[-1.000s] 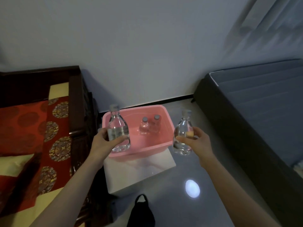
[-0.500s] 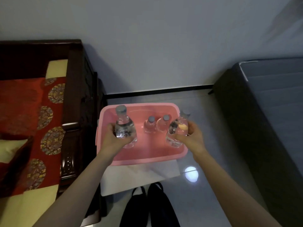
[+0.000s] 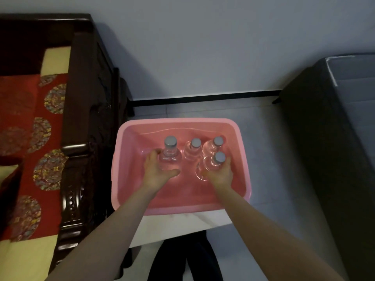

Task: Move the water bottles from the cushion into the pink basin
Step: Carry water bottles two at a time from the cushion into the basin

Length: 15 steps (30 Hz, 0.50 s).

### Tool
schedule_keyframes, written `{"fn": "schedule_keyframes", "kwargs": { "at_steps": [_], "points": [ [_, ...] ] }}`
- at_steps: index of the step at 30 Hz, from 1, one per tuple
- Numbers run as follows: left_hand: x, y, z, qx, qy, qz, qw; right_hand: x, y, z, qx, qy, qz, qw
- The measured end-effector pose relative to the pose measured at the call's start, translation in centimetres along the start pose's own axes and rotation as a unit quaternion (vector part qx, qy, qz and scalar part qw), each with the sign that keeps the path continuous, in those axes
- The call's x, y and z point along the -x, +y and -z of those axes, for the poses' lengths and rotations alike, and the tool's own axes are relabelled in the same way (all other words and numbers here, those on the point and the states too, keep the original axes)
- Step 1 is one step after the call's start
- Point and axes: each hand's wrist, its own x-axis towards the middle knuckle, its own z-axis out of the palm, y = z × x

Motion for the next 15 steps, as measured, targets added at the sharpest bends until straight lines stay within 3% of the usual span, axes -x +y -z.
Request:
{"fn": "schedule_keyframes", "kwargs": {
  "at_steps": [8, 15],
  "points": [
    [-3.6, -3.0, -1.9, -0.038, 0.016, -0.005, 0.999, -2.2, 1.3, -2.2, 0.042, 0.025, 0.007, 0.999],
    [-5.6, -3.8, -3.1, -0.036, 0.040, -0.029, 0.998, -2.9, 1.9, -3.3, 0.093, -0.004, 0.057, 0.994]
  ]
}}
